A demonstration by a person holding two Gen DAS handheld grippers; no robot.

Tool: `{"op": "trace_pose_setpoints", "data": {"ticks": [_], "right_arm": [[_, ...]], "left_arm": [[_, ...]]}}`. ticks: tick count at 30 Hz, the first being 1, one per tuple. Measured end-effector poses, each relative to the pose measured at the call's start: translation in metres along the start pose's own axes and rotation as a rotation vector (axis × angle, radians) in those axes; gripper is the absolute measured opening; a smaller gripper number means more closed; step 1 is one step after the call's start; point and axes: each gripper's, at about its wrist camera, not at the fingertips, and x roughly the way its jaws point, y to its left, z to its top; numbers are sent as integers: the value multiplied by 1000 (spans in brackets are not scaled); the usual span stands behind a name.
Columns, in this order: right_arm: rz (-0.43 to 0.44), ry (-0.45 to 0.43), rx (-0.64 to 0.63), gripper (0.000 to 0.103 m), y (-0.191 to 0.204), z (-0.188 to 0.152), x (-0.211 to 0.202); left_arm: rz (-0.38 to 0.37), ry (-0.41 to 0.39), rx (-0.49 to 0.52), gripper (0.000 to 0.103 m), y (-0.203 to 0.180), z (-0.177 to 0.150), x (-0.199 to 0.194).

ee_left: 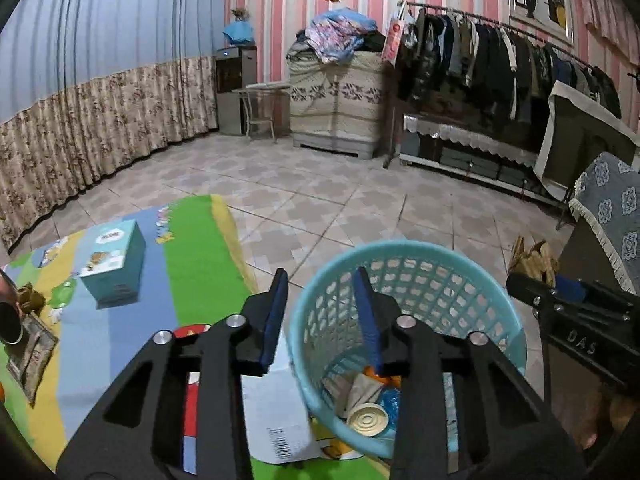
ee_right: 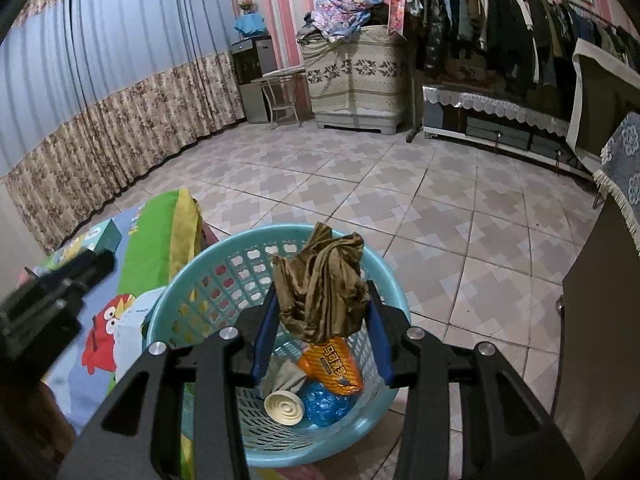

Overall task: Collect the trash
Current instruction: 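Carry the receipt and brown cloth over the basket and open both grippers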

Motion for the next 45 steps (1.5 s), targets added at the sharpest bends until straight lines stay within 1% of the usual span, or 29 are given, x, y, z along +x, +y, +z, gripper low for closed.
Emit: {"op": "trace_pose_setpoints", "data": {"ticks": [3,5,6,7,8,9,10,12,13,15,18,24,26,28,29,31,35,37,40,42,45], "right_arm": [[-1,5,8,41,-4,0,3],[0,13,20,41,-7,0,7],[1,18,27,41,-8,0,9],[2,21,31,41,-9,-1,9],[3,25,34,41,-9,-1,11],[4,25,33,41,-7,-1,11],[5,24,31,41,-8,-1,11],[8,24,19,41,-3,-2,12],[8,26,10,41,-1,-3,13],[10,31,1,41,2,-4,14],[11,39,-6,41,5,-5,16],[10,40,-3,41,5,-6,16],[9,41,-6,41,4,-6,17],[8,42,-11,41,3,-6,17],[8,43,-13,41,4,-6,18],[8,44,-14,41,4,-7,19],[9,47,-19,41,4,-8,19],[9,47,-18,41,4,-8,19],[6,40,-16,41,4,-8,18],[4,32,-11,41,4,-7,16],[-7,16,-6,41,4,-8,13]], "left_arm": [[-1,13,-16,32,5,0,3],[18,19,-23,33,13,1,2],[29,21,-23,39,16,2,2],[40,24,-24,51,20,1,1],[51,28,-29,58,24,1,0],[62,34,-36,70,29,-1,-1],[74,40,-47,77,34,-5,-1],[86,60,-62,85,42,-12,1],[91,89,-66,88,46,-17,6],[92,144,-74,89,51,-24,17],[63,231,-100,89,56,-33,35],[32,294,-118,88,58,-38,56],[15,309,-120,84,58,-40,61],[-9,320,-117,70,55,-42,61],[-21,321,-113,67,53,-43,61],[-33,315,-99,59,49,-43,59],[-8,288,-76,59,45,-42,52],[22,263,-70,59,46,-40,44],[41,220,-61,59,48,-31,34],[46,185,-47,59,44,-22,26],[27,117,-29,59,29,-6,14]]}}
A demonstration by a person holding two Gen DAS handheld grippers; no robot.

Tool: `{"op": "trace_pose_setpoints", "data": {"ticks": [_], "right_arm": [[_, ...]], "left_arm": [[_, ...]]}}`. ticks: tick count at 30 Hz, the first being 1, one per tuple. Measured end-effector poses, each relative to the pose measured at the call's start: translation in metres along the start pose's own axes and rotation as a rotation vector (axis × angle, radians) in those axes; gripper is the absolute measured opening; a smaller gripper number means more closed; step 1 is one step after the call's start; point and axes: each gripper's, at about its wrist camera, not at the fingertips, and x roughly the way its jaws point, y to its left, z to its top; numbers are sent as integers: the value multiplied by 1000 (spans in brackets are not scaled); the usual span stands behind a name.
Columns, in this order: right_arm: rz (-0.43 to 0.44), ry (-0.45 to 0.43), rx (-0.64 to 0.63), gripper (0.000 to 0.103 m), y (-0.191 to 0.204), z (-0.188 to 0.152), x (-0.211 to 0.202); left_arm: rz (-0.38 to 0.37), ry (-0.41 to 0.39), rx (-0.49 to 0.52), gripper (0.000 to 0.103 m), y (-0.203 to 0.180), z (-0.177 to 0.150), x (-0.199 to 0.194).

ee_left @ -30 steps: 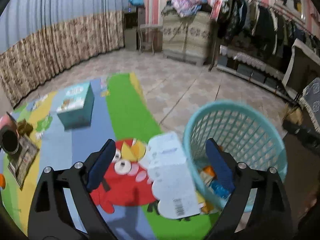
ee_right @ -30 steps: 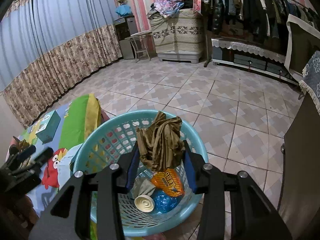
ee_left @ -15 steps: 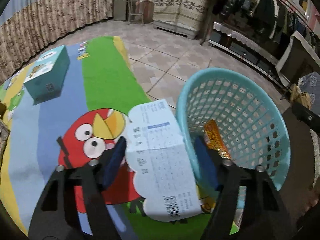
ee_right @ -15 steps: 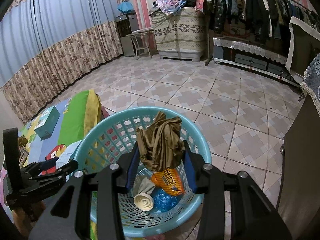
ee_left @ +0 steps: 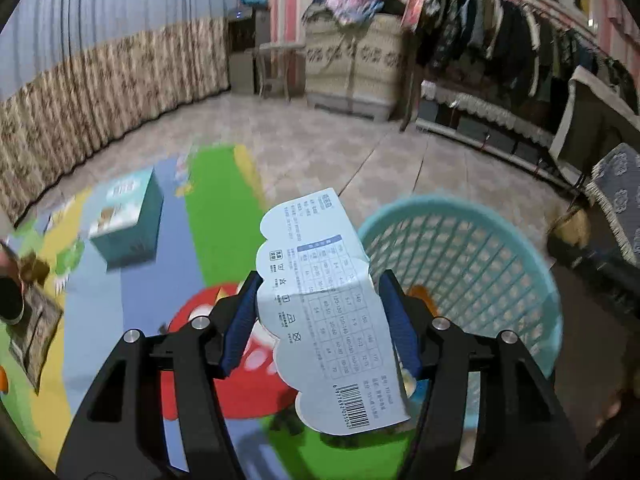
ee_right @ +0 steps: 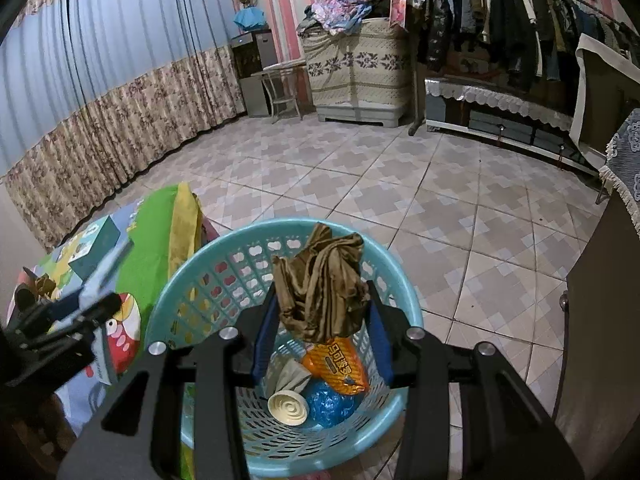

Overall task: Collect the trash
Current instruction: 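Carry the receipt and brown cloth over the basket and open both grippers, then move both grippers back over the play mat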

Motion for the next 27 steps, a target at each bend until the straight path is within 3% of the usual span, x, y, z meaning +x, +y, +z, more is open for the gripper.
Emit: {"op": "trace_pose_setpoints", "data": {"ticks": [6,12,13,22,27], "right_arm": [[-25,-37,38,41,-9,2,-8],[-35,-40,54,41,-16,4,-7],[-35,-38,56,41,-16,4,-7],[-31,-31,36,41,-10,4,-3],[-25,-18,-2,41,8,2,6]], "left_arm": [[-39,-141,75,59,-46,13,-6],[-30,-173,130,63,-72,14,12],[-22,-176,131,70,-73,14,13],[51,-211,73,90,-44,13,0],[87,-224,34,95,-20,11,-11]]}}
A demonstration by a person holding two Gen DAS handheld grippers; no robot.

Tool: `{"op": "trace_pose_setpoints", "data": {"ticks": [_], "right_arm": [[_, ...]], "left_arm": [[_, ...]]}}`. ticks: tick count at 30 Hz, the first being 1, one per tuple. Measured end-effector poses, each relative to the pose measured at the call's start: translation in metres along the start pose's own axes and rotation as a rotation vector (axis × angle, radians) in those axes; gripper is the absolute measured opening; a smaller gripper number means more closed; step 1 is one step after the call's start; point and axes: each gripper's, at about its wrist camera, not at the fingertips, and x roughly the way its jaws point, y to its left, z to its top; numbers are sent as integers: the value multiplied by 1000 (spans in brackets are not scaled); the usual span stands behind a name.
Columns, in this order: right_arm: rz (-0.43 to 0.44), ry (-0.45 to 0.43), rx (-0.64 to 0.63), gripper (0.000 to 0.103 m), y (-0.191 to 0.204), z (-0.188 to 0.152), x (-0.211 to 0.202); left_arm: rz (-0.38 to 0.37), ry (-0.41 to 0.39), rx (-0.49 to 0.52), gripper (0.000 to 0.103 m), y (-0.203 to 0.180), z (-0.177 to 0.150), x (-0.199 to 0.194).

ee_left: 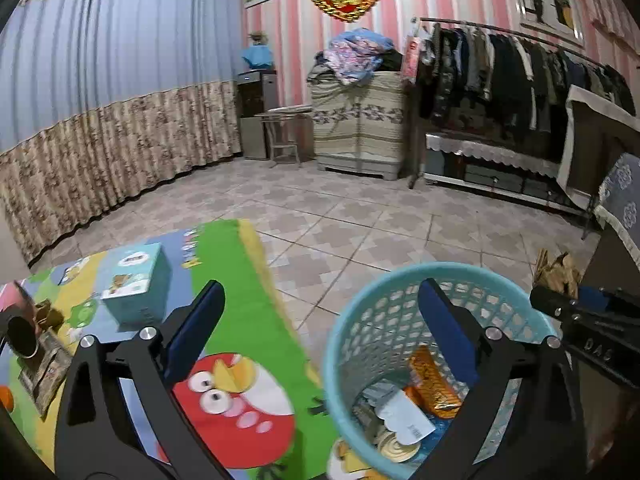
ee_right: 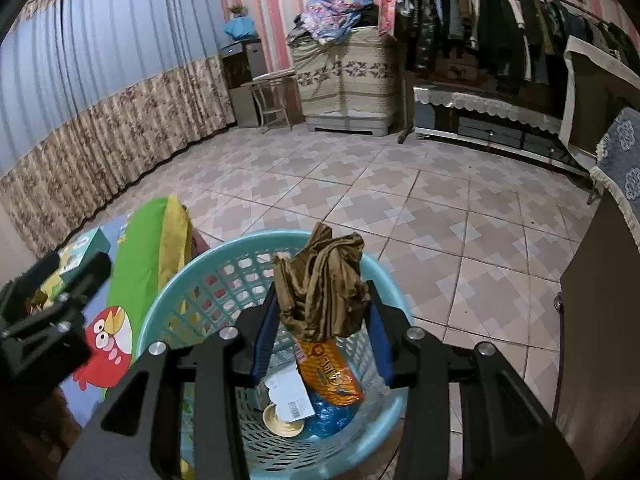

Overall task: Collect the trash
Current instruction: 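Move both grippers back over the play mat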

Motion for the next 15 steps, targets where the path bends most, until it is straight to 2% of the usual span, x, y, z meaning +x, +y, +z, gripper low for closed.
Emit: {"op": "trace_pose_setpoints", "data": {"ticks": [5,6,7,9,11,13,15], "right_arm": [[21,8,-9,43,10,0,12],[22,10,-6,52,10,0,13],[24,8,-1,67,11,0,14],[19,-4,2,79,12,0,13],[16,-1,-6,80,14,0,13],[10,-12,-13,90,16,0,11],[1,-28,-24,91,16,1,6]], "left_arm": [[32,-4,-41,97,28,-2,-11],[44,-6,-41,97,33,-3,-14],[52,-10,-43,97,37,-3,-17],[63,-15,-55,97,45,-5,-23],[65,-7,-80,97,56,-7,-28],[72,-5,-101,97,64,-9,-32],[84,-6,-110,97,72,-11,-36]]}}
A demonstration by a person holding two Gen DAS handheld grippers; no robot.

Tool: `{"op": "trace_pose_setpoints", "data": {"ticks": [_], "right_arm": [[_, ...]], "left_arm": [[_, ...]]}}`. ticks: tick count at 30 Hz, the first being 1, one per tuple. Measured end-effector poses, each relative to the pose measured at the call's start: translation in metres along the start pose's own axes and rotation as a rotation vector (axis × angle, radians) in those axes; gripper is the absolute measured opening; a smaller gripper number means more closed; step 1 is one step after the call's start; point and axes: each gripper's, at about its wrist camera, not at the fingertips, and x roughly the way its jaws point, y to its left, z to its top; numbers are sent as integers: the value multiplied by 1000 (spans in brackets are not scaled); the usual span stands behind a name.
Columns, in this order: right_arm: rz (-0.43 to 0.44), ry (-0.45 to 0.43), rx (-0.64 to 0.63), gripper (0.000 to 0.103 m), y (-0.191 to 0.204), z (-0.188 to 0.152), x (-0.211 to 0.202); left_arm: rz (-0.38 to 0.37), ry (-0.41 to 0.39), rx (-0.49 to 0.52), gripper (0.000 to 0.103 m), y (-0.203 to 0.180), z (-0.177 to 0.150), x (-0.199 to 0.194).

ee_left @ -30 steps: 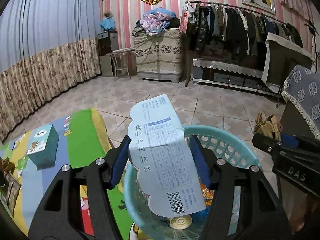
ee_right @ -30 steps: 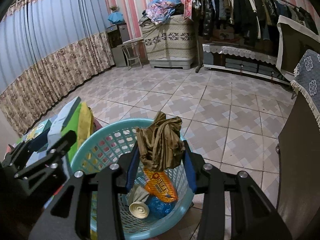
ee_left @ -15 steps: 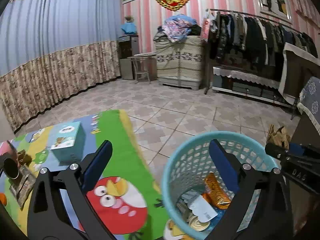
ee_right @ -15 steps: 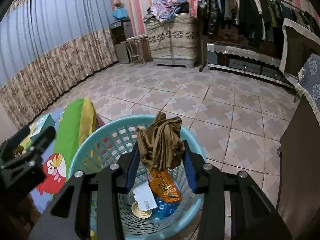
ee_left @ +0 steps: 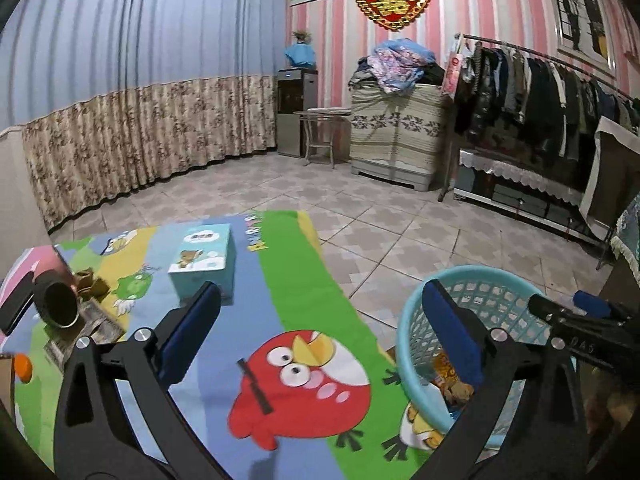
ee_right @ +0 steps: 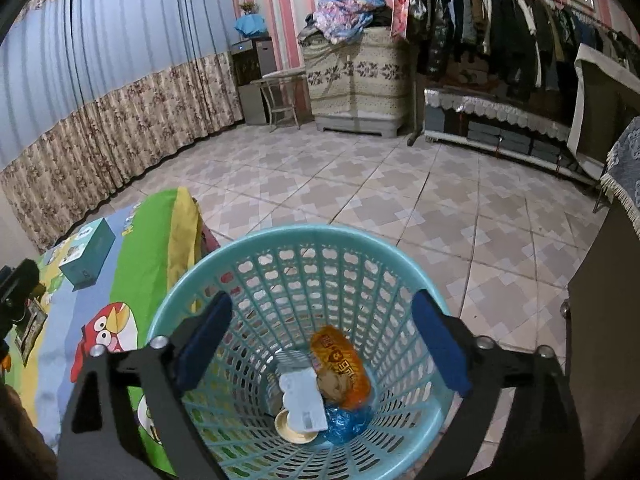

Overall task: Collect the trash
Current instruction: 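Move both grippers back over the play mat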

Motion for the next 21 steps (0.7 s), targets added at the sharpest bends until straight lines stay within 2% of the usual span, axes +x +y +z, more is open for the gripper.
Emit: {"op": "trace_pose_setpoints", "data": {"ticks": [2,4,10,21], "right_arm": [[-4,-16,-8,92,2,2,-5],[-10,-43,-9,98,4,3,-11],[-3,-79,-47,98,18,6,-21],[65,-121,-98,98,54,-3,-44]], "left_arm": [[13,-4,-3,97,6,-2,-5],[29,-9,-4,97,12,-4,-10],[71,-11,-28,97,35,-9,-23],[164,-24,-42,98,79,-20,-48]]}}
